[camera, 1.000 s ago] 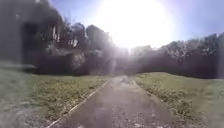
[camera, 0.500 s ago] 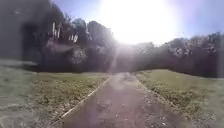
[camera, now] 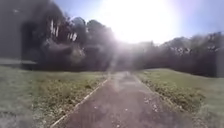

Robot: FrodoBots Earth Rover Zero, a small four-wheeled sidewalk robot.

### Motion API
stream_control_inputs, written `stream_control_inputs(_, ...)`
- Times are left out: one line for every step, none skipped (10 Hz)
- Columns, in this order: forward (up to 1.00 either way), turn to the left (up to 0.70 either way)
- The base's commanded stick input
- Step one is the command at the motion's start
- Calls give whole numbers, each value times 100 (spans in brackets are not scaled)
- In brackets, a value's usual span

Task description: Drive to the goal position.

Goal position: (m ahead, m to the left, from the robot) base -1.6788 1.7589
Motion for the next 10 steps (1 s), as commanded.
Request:
stream_control_inputs(-50, 0)
stream_control_inputs(-50, 0)
stream_control_inputs(-50, 0)
stream_control_inputs(-50, 0)
stream_control_inputs(-50, 0)
stream_control_inputs(-50, 0)
stream_control_inputs(-50, 0)
stream_control_inputs(-50, 0)
stream_control_inputs(-50, 0)
stream_control_inputs(-50, 0)
